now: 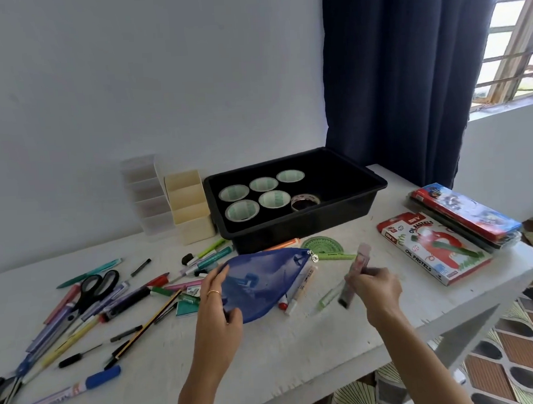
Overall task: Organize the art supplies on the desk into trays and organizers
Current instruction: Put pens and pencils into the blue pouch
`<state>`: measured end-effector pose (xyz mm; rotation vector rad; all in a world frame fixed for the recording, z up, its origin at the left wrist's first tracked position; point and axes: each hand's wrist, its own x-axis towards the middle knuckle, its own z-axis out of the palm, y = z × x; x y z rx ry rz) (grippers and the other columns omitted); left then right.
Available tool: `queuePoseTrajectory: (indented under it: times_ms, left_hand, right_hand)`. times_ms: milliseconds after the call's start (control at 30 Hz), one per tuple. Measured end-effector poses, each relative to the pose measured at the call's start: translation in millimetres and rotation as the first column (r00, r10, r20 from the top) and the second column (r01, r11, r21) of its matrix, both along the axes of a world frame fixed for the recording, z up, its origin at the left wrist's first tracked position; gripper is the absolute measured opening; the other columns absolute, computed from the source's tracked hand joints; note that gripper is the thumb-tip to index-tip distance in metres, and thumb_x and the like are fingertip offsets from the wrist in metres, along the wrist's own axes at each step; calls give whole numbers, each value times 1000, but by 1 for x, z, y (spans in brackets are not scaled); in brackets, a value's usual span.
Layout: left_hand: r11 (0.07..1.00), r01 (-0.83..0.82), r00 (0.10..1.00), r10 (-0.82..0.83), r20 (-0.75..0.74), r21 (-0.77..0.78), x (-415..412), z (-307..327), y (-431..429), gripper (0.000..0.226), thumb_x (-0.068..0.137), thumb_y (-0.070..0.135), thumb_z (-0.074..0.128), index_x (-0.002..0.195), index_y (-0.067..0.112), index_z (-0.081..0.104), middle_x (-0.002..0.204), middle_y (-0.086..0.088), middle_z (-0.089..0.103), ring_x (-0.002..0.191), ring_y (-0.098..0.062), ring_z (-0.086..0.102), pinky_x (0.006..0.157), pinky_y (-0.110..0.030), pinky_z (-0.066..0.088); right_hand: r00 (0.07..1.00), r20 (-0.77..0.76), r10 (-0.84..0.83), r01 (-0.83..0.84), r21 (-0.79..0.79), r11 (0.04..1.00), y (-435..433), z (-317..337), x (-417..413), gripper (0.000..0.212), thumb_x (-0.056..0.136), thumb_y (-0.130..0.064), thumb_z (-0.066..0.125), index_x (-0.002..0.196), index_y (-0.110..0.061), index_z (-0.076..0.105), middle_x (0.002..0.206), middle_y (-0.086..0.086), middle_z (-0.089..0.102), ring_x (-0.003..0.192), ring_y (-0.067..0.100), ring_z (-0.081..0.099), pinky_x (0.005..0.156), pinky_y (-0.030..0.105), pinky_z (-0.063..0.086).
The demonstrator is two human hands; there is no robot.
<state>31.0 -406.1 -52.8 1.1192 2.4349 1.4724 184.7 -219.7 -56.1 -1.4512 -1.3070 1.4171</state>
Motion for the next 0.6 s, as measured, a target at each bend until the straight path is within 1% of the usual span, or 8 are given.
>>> queuePoseTrajectory:
  times_ms: [67, 133, 233, 300, 333, 433, 500, 600]
  left_hand:
    - [1000, 2, 1000, -2, 25, -6, -2, 0, 2, 63, 82, -17, 46, 137, 13, 39, 145, 0, 31, 124, -1, 28, 80, 11, 25]
    - [1000, 13, 999, -12, 38, -20, -1, 0, 6, 62, 83, -14, 48, 138, 12, 38, 145, -1, 32, 128, -7, 31, 87, 7, 24]
    - [998, 49, 998, -48, 37, -29, 1, 0, 13, 61, 83, -11, 51, 138, 11, 37, 142, 1, 33, 127, -7, 32, 91, 4, 23]
    - [998, 66, 998, -66, 19, 5, 2, 2, 17, 58, 83, -11, 53, 136, 9, 39, 136, 1, 36, 122, -5, 33, 86, 9, 24]
    - [997, 74, 997, -74, 15, 20, 2, 2, 18, 58, 84, -11, 53, 136, 10, 40, 135, 2, 36, 121, -5, 33, 83, 10, 24]
    - [995, 91, 995, -92, 31, 33, 3, 2, 19, 58, 84, -10, 54, 136, 12, 40, 131, 10, 31, 119, 2, 28, 80, 12, 24]
    - [995, 96, 995, -97, 33, 21, 2, -2, 18, 59, 84, -10, 54, 136, 13, 39, 130, 12, 30, 118, 4, 28, 80, 12, 24]
    - [996, 78, 995, -80, 53, 37, -3, -7, 17, 58, 85, -6, 57, 136, 16, 40, 133, 10, 33, 123, -3, 32, 82, 10, 26]
  right_hand:
    - [976, -183, 115, -72, 229, 971, -15, 22, -5, 14, 84, -4, 65, 97, -5, 67, 90, 4, 67, 73, 12, 60, 60, 17, 44]
    - [944, -154, 292, -172, 526, 833, -28, 44, -13, 17, 87, -8, 62, 102, -12, 68, 96, -2, 68, 81, 10, 63, 66, 22, 51]
    - [868, 177, 464, -423, 754, 502, -35, 49, -34, 12, 88, -6, 60, 97, -11, 67, 95, -2, 61, 89, 16, 55, 74, 21, 47]
    - [810, 466, 356, -564, 785, 256, -35, 37, -46, 18, 85, -7, 63, 101, -13, 68, 92, -1, 54, 89, 15, 44, 75, 19, 40]
    - [775, 535, 336, -614, 764, 198, -34, 27, -49, 23, 83, -9, 64, 105, -14, 68, 93, 1, 53, 90, 13, 41, 76, 20, 39]
    - [704, 591, 394, -694, 690, 205, -33, 9, -53, 26, 80, -15, 70, 106, -13, 68, 98, 4, 56, 93, 8, 38, 81, 20, 35]
    - [757, 520, 395, -631, 737, 241, -33, 7, -53, 16, 81, -18, 69, 96, -14, 70, 92, 1, 57, 89, 10, 44, 76, 19, 37]
    - [930, 200, 308, -337, 795, 503, -32, 11, -49, 5, 88, -14, 63, 84, -15, 65, 84, -1, 58, 80, 11, 51, 70, 15, 40]
